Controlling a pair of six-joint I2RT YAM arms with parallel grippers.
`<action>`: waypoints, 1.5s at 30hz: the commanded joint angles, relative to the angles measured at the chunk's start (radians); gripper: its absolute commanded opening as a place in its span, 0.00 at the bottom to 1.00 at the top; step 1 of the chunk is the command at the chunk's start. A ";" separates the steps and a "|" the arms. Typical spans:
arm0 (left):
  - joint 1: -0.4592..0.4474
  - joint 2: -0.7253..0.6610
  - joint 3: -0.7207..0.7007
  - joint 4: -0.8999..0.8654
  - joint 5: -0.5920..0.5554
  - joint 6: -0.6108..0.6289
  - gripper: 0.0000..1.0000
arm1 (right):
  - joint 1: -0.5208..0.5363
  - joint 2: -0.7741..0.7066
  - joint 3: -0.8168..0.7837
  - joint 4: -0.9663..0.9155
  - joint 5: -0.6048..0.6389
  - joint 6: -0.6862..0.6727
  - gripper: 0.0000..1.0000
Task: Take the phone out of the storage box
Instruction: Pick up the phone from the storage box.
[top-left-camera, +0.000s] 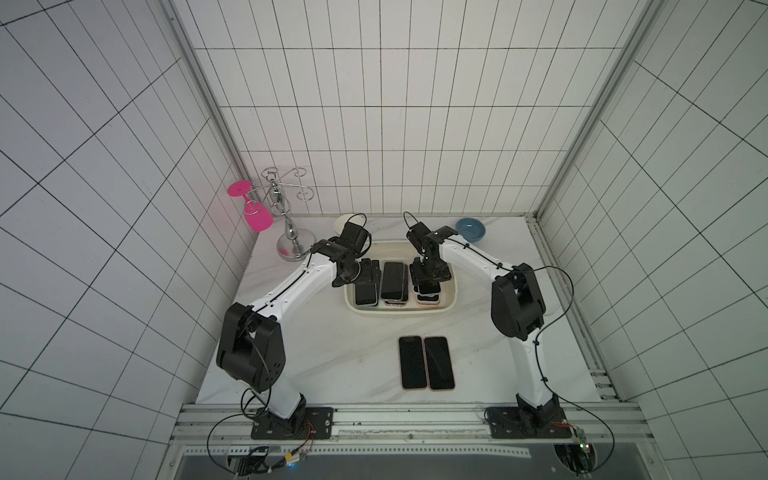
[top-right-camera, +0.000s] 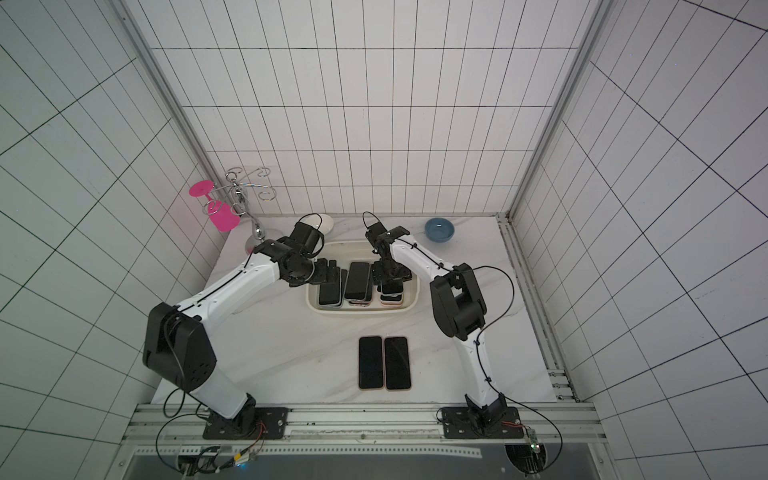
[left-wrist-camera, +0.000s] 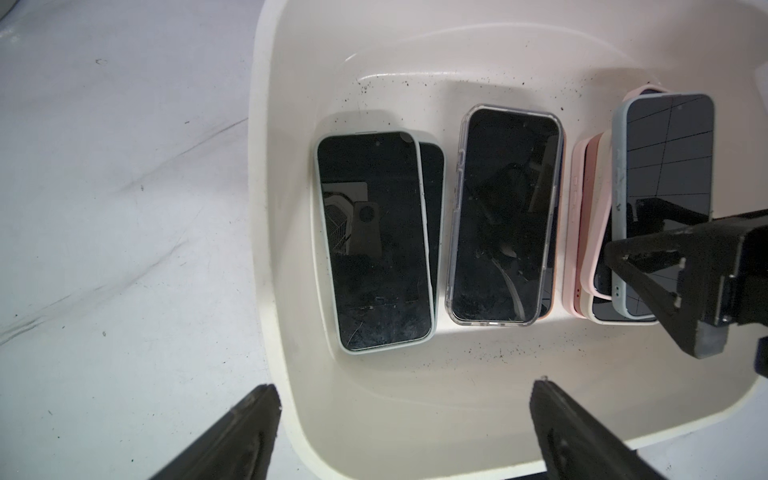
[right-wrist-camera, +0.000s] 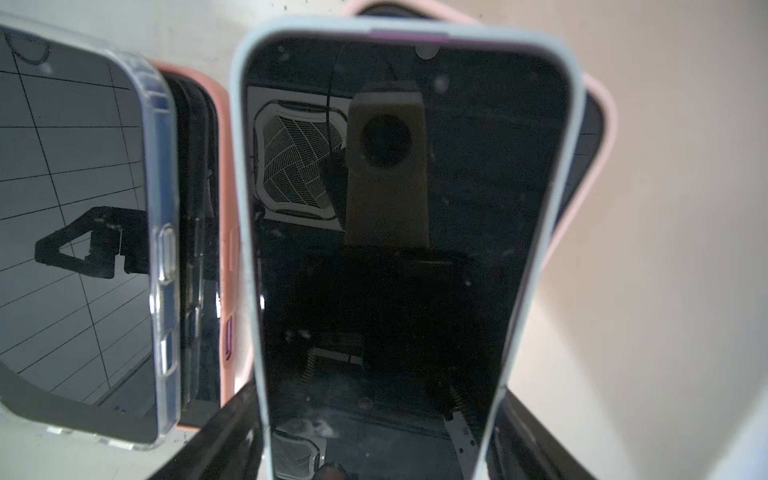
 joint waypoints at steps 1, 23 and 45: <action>0.008 -0.030 -0.003 0.022 0.003 0.014 0.98 | 0.002 -0.054 0.017 -0.037 0.015 -0.013 0.50; 0.037 0.052 -0.041 0.576 0.632 -0.328 0.97 | -0.017 -0.371 -0.165 0.022 -0.141 -0.073 0.33; -0.011 0.168 -0.047 0.791 0.720 -0.477 0.64 | -0.016 -0.456 -0.201 0.069 -0.424 -0.034 0.30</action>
